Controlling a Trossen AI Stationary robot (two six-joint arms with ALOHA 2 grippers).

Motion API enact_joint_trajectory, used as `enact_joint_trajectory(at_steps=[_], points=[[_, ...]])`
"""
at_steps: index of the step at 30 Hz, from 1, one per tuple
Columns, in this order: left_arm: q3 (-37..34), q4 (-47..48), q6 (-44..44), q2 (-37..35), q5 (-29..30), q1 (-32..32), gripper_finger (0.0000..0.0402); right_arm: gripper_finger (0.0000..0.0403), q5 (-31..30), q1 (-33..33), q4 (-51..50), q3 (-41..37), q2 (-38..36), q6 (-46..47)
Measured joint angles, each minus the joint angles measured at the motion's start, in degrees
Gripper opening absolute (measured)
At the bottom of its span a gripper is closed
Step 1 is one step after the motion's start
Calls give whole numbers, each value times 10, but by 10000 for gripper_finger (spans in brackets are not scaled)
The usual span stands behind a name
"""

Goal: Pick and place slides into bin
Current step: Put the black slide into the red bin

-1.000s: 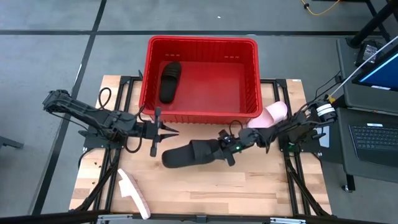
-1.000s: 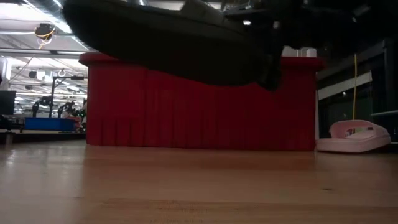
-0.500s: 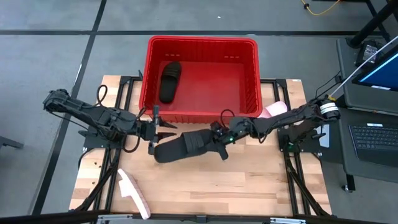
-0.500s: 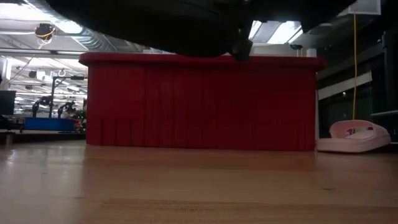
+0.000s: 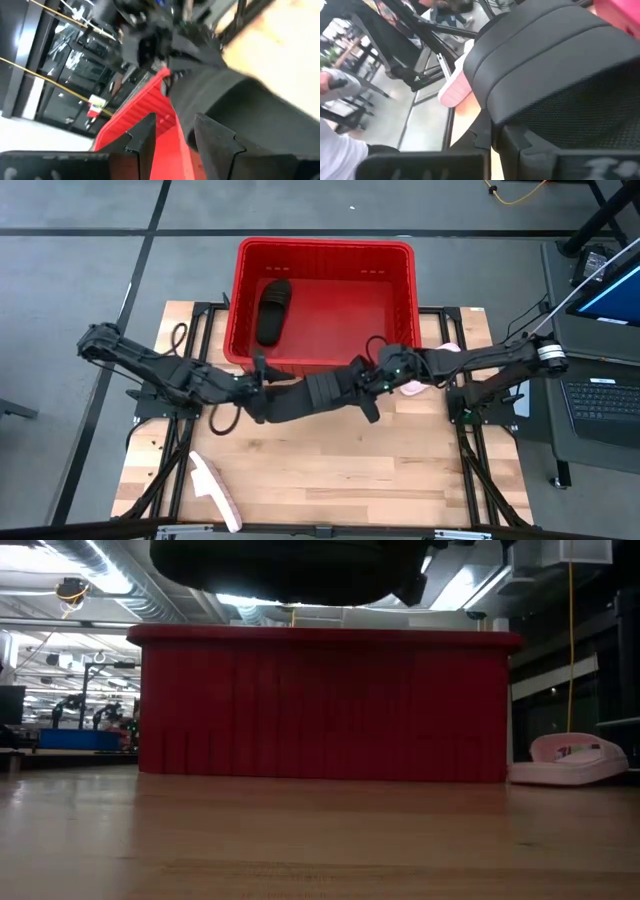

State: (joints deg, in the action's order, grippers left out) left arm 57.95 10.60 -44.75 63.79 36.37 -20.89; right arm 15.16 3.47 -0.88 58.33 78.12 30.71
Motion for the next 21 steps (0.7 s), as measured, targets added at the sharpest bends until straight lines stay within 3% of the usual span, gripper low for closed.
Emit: enact_joint_trajectory(at_steps=[6, 10, 21], points=[[42, 26, -44, 52, 7, 8, 128, 15, 1, -8, -61, 55, -1, -61], [56, 35, -75, 68, 44, 9, 128, 15, 0, -12, -109, 86, -1, -77], [62, 15, -98, 74, 46, 10, 128, 15, 0, -15, -130, 95, -1, -87]])
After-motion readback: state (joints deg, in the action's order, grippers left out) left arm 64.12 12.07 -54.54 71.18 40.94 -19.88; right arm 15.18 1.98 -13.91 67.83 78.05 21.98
